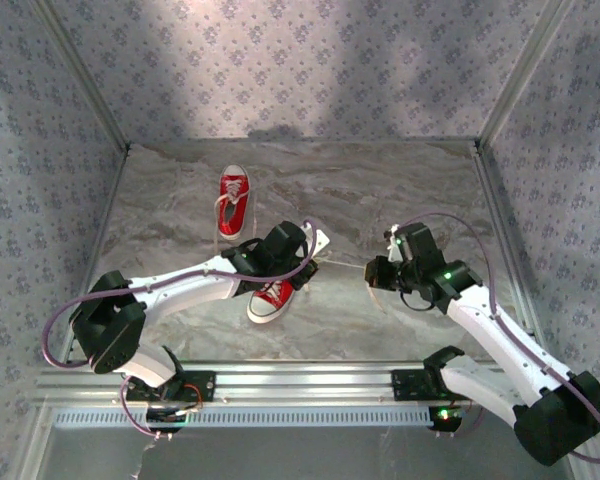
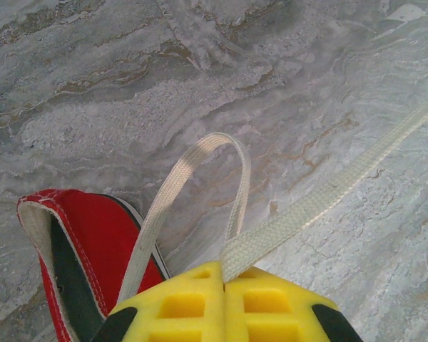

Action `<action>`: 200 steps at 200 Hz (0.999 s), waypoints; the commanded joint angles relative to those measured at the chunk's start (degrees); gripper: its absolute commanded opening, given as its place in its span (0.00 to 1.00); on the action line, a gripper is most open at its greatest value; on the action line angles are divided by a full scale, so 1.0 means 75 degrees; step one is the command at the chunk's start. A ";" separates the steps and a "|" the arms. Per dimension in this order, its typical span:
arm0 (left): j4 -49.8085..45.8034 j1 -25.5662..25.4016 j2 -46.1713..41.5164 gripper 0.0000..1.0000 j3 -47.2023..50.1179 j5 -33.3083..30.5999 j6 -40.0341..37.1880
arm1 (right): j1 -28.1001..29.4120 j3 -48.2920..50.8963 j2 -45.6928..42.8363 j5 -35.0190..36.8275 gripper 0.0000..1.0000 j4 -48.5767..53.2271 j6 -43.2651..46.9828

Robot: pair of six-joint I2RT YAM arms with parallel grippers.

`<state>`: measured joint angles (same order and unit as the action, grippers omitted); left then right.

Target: Tie the shoes

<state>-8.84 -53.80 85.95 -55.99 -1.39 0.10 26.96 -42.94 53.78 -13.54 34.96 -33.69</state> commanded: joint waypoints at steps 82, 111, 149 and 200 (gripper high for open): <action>0.0186 -0.0010 -0.0010 0.00 -0.0352 0.0079 0.0047 | 0.0150 0.0659 -0.1329 0.1205 0.57 -0.1172 0.0287; 0.0077 0.0044 -0.0013 0.00 -0.0321 0.0297 -0.0072 | 0.0156 0.0878 -0.0948 0.0417 0.58 -0.1898 0.0893; 0.0143 0.0107 -0.0167 0.00 -0.0093 0.0767 -0.0520 | 0.0073 0.1688 -0.1229 0.0375 0.90 -0.4214 0.2067; 0.0281 0.0331 -0.0316 0.00 0.0105 0.1205 -0.0864 | 0.0017 0.2200 -0.1306 -0.2334 0.86 -0.6287 0.4562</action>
<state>-7.97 -52.62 85.41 -55.61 4.34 -4.51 27.53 -27.11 43.53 -17.96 0.32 -9.52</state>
